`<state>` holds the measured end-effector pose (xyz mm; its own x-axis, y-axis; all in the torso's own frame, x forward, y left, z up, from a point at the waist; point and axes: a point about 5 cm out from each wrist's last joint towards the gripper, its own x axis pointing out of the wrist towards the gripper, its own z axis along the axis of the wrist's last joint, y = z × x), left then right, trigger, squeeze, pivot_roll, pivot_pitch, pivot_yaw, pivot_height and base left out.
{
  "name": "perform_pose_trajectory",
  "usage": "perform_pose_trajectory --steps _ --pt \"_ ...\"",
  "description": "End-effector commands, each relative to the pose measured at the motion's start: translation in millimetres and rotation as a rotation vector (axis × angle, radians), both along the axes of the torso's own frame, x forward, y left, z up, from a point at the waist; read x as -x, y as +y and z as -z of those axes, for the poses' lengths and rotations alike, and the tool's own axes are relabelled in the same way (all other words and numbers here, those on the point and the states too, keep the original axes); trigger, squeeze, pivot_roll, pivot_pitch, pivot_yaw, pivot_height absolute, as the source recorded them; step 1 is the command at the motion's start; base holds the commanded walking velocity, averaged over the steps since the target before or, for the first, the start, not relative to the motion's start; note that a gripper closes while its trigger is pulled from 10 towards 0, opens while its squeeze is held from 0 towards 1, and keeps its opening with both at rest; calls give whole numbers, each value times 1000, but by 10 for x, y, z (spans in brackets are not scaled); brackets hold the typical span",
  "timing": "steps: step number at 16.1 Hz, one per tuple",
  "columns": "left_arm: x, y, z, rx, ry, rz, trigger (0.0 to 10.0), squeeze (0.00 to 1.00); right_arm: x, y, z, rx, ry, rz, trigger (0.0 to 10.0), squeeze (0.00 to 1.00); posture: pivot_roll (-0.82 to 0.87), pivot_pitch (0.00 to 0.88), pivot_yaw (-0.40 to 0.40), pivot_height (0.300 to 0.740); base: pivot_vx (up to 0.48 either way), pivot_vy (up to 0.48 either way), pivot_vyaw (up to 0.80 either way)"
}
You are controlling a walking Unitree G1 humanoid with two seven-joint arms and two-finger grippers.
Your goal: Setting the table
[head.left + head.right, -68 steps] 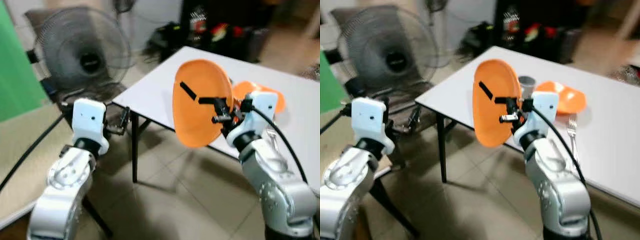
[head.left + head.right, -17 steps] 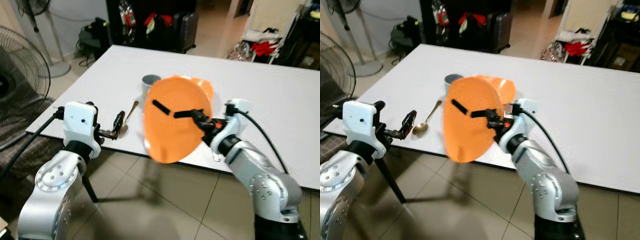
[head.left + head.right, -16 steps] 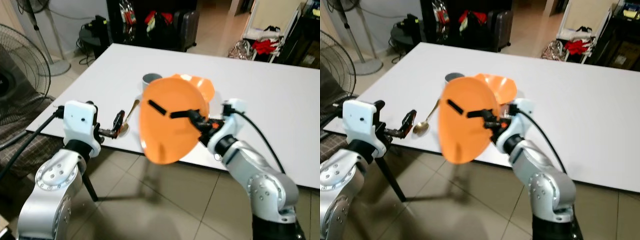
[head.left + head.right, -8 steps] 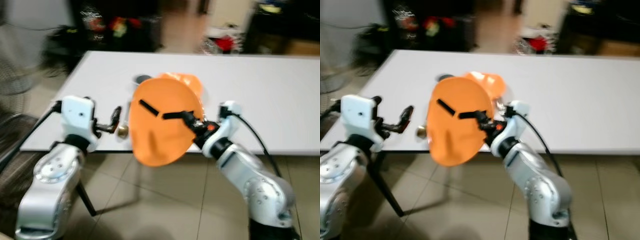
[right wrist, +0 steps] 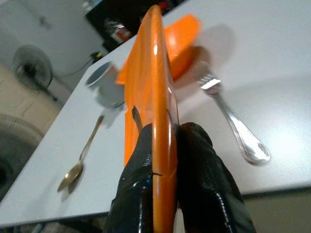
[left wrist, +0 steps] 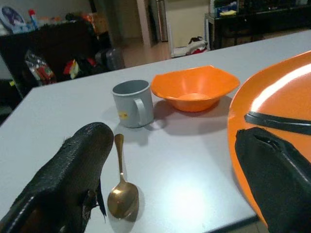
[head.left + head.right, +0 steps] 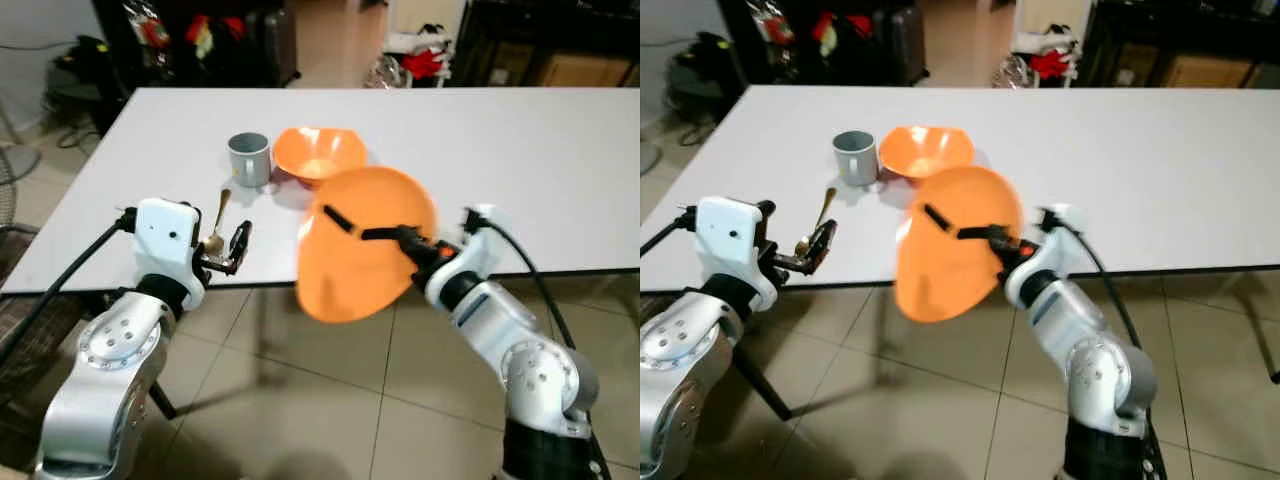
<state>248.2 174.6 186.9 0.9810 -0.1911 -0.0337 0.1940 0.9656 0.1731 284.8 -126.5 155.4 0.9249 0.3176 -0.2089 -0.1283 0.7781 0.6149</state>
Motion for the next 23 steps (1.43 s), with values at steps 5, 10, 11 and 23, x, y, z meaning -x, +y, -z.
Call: perform_pose_trajectory --steps 5,10,11,23 --pt "97 29 -11 -23 25 80 10000 0 -222 144 -19 -289 129 0 10000 0 12 0 -7 740 0 0 0" --pt "161 78 -25 -61 43 106 10000 0 -682 324 100 -563 336 27 10000 0 31 0 -18 740 0 0 0" --pt "175 84 -35 -63 42 108 10000 0 -747 357 107 -586 355 29 10000 0 33 4 -18 740 0 0 0" --pt "376 68 -34 -59 99 126 10000 0 -1060 577 81 -599 389 91 10000 0 42 142 -32 740 0 0 0"
